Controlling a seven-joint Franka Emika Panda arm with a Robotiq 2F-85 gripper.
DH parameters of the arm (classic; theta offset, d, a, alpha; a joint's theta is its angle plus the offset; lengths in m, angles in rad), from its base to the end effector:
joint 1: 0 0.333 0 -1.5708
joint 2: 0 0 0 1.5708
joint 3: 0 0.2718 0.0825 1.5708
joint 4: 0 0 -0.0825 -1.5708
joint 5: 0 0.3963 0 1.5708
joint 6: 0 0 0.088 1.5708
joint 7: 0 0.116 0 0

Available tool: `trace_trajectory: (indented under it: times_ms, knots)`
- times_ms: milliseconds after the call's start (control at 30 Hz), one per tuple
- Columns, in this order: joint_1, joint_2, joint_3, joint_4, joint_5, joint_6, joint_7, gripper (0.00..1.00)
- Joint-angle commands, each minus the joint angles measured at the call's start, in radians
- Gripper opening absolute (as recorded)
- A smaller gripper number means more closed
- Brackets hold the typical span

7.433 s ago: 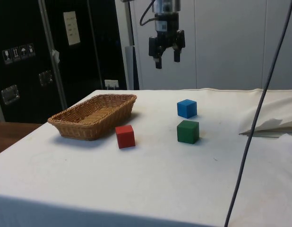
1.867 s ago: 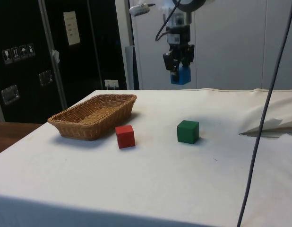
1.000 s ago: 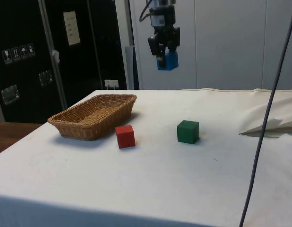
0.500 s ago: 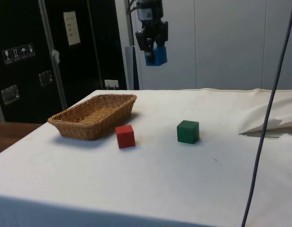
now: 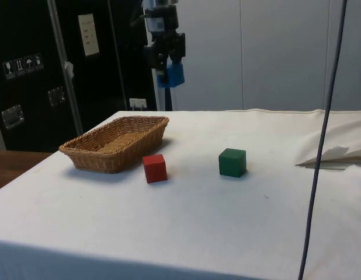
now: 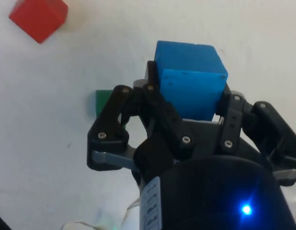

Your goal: Pick up the blue cube and place it into the basket.

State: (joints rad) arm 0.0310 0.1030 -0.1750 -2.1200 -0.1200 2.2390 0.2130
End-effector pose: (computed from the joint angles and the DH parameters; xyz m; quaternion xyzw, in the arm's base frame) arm 0.5586 -0.0854 0.3065 0.9884 -0.1405 0.0104 0.0560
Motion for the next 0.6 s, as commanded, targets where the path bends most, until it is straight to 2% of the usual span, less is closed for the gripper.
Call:
trace_trajectory:
  times_ms: [0,100,167,400,433,567]
  knots:
    - [0.001,0.020,0.005,0.024,0.016,-0.013,-0.006,0.03]
    - [0.001,0.058,0.014,0.066,0.025,-0.014,-0.006,0.03]
    - [0.001,0.060,0.013,0.065,0.015,-0.001,-0.001,0.03]
    - [0.002,0.150,0.034,0.163,0.039,-0.016,-0.006,0.03]
    - [0.002,0.143,0.031,0.154,0.027,-0.003,-0.001,0.03]
    - [0.001,0.193,0.040,0.207,0.042,-0.016,-0.007,0.03]
